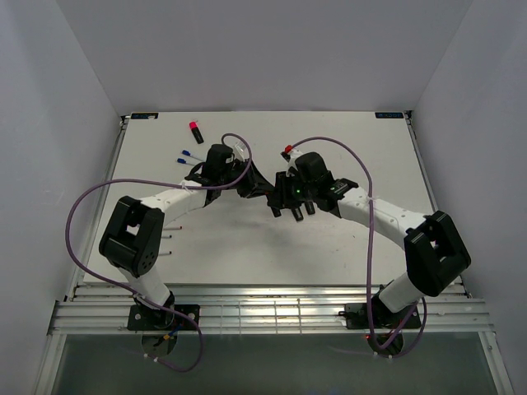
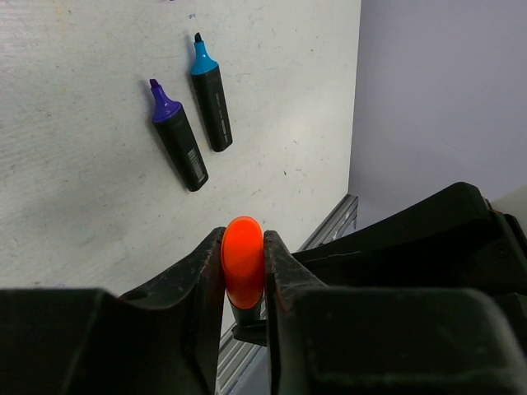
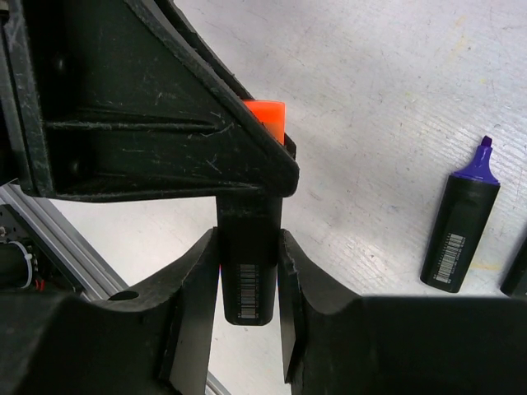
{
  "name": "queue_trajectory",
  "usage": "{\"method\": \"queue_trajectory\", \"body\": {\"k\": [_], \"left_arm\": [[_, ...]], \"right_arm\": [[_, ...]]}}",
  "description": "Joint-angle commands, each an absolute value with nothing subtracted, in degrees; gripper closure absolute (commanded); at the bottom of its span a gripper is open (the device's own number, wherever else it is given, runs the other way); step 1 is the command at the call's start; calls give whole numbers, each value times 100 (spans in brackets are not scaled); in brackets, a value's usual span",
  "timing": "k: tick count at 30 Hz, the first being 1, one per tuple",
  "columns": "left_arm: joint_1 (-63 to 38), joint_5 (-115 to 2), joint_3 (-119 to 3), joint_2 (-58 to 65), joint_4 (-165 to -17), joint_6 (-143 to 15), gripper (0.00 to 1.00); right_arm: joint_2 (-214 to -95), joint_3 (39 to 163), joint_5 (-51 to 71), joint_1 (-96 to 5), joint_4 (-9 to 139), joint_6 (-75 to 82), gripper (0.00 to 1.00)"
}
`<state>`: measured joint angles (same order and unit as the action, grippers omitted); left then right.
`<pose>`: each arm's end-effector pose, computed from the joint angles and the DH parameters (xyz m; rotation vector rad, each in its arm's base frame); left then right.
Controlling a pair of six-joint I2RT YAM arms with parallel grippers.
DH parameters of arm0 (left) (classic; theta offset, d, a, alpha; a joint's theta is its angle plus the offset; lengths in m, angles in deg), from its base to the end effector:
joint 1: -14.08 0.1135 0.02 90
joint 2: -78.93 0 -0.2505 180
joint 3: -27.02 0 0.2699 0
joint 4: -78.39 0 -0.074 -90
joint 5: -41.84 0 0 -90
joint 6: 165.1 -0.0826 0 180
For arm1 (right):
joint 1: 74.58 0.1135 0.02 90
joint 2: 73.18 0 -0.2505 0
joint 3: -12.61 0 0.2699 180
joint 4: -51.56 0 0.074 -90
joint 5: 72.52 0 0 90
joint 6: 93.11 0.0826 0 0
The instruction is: Open the pen caps
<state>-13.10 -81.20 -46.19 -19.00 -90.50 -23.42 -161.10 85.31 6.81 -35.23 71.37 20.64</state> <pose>0.3494 -0.2300 0.1649 -0.1546 2.4396 -1.3387 0.2984 0.2644 0.2039 -0.4210 2.2534 0.8055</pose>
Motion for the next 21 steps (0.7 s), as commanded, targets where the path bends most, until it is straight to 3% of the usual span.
{"method": "queue_trajectory", "body": {"k": [1, 4, 5, 8, 11, 13, 17, 21], "left_arm": [[-1343, -8147, -4638, -1617, -9088, -2368, 72], [-1343, -8138, -4674, -1643, -9044, -2386, 81], [-1334, -8129, -4682, -1652, -9026, -2395, 88], [-1343, -8094, -4709, -1661, -8991, -2395, 98], [-1343, -8085, -4735, -1679, -9000, -2342, 100], [-1343, -8085, -4744, -1679, -9008, -2307, 100], [-1343, -7955, -4858, -1679, -8903, -2289, 100], [-1264, -7629, -5358, -1828, -8157, -2307, 100]], "right_arm": [[-16134, 8742, 633, -3521, 6828, 2115, 92], [-16151, 8760, 571, -3521, 6810, 2098, 90], [-16151, 8760, 571, -3521, 6818, 2080, 78], [-16178, 8724, 571, -3512, 6853, 2010, 57], [-16274, 8716, 544, -3477, 6862, 1948, 54], [-16362, 8742, 579, -3451, 6862, 1913, 55], [-16512, 8847, 711, -3389, 7011, 1843, 92], [-16529, 8882, 1517, -3109, 7371, 1589, 92]]}}
